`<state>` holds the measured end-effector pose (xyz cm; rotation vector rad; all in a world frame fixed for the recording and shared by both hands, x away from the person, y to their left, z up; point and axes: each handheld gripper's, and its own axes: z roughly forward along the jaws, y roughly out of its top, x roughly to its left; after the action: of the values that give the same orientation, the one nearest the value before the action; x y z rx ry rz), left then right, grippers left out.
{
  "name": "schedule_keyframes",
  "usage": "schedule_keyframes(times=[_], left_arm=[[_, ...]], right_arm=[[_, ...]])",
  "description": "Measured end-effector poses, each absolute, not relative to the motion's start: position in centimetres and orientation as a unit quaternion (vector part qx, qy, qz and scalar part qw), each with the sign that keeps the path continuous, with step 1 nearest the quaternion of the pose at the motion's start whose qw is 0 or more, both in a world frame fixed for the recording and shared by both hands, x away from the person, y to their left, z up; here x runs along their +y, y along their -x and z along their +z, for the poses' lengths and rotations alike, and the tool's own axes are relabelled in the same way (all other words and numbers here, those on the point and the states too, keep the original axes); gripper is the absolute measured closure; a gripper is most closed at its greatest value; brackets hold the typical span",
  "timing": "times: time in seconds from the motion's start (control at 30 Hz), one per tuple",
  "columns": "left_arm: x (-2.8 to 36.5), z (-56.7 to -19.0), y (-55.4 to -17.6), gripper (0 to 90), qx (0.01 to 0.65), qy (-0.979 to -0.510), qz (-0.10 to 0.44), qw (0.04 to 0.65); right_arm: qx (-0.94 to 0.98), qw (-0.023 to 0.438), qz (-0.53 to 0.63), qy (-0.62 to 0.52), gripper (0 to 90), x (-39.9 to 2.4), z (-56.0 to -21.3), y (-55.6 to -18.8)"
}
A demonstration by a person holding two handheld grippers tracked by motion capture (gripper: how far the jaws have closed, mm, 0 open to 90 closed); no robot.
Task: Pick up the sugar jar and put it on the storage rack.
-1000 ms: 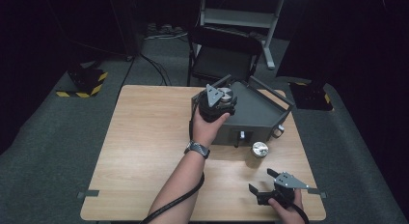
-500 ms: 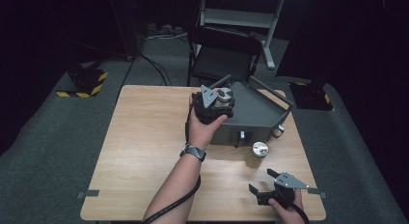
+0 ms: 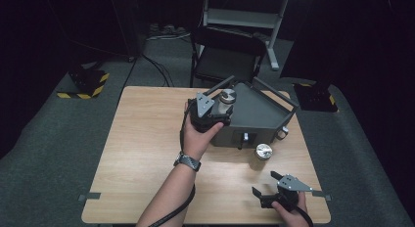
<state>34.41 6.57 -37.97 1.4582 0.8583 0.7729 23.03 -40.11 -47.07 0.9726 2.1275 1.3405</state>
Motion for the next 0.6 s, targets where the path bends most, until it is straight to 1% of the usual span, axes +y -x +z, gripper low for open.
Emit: schedule_keyframes(times=[0.23, 0.6], left_arm=[[7.3, -38.6, -33.2, 0.5, 0.373, -0.628, 0.324, 0.601], [8.8, -39.7, -31.0, 0.4, 0.362, -0.637, 0.319, 0.601]], right_arm=[[0.772, 0.222, 0.483, -0.349, 0.3, -40.0, -47.0, -23.0], [0.775, 0.223, 0.480, -0.346, 0.3, -39.9, -46.9, -23.0]])
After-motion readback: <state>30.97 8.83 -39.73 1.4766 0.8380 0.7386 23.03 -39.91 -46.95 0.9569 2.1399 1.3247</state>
